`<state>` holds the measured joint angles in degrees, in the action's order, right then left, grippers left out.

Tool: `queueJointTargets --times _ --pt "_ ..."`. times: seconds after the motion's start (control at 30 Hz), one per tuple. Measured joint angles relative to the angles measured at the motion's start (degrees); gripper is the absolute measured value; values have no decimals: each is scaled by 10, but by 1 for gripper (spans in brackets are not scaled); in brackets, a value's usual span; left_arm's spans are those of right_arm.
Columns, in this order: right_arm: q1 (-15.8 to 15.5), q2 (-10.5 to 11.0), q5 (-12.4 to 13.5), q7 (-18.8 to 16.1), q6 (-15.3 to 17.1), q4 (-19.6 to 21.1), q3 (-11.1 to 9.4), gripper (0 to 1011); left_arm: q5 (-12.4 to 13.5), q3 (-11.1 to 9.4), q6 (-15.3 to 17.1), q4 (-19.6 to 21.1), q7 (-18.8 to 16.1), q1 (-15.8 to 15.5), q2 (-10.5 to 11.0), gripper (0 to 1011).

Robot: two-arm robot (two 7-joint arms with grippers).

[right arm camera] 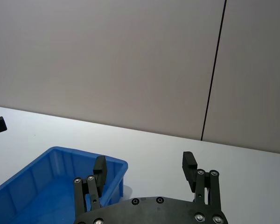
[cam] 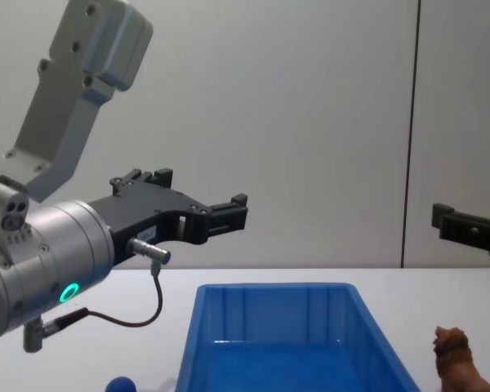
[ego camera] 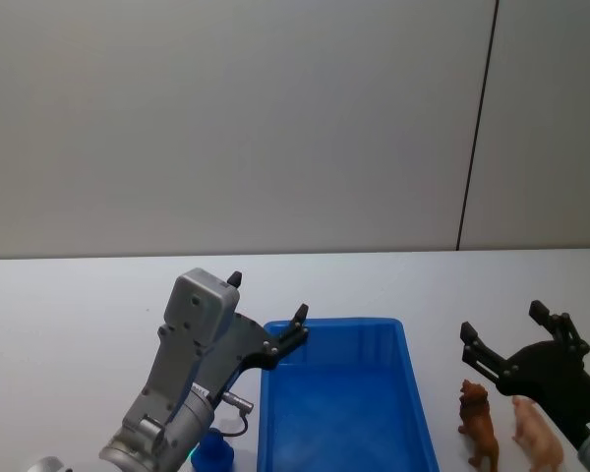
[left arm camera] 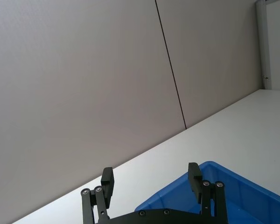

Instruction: Pick up the two dolls from the table and place them into the box.

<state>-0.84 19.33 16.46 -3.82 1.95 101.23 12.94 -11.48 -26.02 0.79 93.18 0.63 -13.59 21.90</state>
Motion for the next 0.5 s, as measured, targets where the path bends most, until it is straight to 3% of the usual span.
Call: queueJointTargets --times 0.5 --pt "0 0 0 0 0 0 0 1001 0 0 0 0 0 0 0 1001"
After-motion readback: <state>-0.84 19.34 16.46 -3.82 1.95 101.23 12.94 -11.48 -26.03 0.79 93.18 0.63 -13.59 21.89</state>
